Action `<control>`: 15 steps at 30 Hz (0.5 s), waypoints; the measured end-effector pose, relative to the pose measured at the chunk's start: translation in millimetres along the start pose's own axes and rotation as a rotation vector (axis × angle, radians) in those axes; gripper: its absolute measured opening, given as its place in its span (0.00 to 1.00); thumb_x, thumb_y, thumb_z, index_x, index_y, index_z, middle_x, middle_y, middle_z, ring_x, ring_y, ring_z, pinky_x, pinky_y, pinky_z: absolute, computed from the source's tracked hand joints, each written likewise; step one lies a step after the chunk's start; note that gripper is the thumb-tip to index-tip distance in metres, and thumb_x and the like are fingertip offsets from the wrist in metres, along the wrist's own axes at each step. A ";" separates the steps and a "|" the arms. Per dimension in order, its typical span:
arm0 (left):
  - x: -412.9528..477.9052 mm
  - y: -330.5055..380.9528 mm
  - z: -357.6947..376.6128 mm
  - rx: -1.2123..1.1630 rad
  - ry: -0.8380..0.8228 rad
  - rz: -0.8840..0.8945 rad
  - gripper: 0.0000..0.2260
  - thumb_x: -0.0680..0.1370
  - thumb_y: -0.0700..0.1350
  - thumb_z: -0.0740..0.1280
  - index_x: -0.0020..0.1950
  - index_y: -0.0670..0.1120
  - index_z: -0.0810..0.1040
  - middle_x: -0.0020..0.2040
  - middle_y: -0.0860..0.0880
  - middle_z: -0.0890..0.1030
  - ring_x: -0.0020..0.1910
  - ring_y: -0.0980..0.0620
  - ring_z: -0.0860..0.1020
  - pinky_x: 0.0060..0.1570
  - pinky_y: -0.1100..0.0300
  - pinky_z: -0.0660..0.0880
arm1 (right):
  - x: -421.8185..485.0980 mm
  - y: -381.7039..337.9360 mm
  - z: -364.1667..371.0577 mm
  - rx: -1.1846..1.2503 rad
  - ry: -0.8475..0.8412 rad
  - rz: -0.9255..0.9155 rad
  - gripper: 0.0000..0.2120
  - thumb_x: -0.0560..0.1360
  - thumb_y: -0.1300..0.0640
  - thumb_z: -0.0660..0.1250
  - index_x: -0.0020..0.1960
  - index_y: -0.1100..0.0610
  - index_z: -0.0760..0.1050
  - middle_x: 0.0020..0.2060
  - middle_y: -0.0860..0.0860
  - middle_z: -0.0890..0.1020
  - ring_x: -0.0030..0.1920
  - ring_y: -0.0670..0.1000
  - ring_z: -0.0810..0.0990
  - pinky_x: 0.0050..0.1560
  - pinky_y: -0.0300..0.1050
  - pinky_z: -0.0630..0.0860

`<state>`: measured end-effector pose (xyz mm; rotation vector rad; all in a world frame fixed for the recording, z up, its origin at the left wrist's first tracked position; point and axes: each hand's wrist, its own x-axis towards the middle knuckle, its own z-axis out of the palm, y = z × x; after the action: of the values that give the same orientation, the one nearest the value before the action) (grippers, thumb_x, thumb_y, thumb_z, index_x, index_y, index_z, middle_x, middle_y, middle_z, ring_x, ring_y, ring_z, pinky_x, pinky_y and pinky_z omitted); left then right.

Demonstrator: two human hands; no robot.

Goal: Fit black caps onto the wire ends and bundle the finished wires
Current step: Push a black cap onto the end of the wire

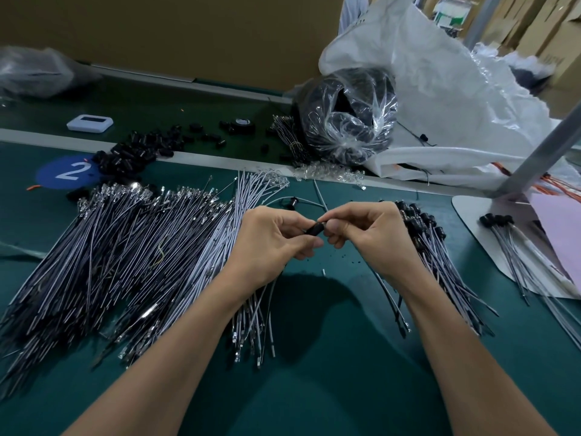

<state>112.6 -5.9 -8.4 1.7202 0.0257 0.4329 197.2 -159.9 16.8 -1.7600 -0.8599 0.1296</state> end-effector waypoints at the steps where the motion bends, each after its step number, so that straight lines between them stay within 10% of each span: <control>1: -0.5 0.2 0.3 0.001 -0.004 0.001 0.09 0.70 0.34 0.76 0.46 0.45 0.85 0.34 0.44 0.85 0.32 0.48 0.84 0.34 0.61 0.80 | -0.1 -0.3 -0.4 -0.013 -0.002 -0.006 0.12 0.73 0.73 0.69 0.42 0.57 0.83 0.30 0.51 0.82 0.30 0.47 0.79 0.36 0.36 0.76; 15: 0.0 0.4 3.5 -0.051 -0.019 0.010 0.09 0.70 0.33 0.75 0.44 0.46 0.84 0.34 0.44 0.85 0.33 0.49 0.84 0.34 0.62 0.79 | 1.2 -1.9 -10.5 -0.042 -0.033 -0.024 0.12 0.73 0.72 0.69 0.43 0.56 0.83 0.29 0.51 0.82 0.30 0.46 0.79 0.36 0.35 0.76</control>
<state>113.5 -9.2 -8.5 1.6745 -0.0073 0.4212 202.2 -167.2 22.7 -1.7905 -0.9130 0.1258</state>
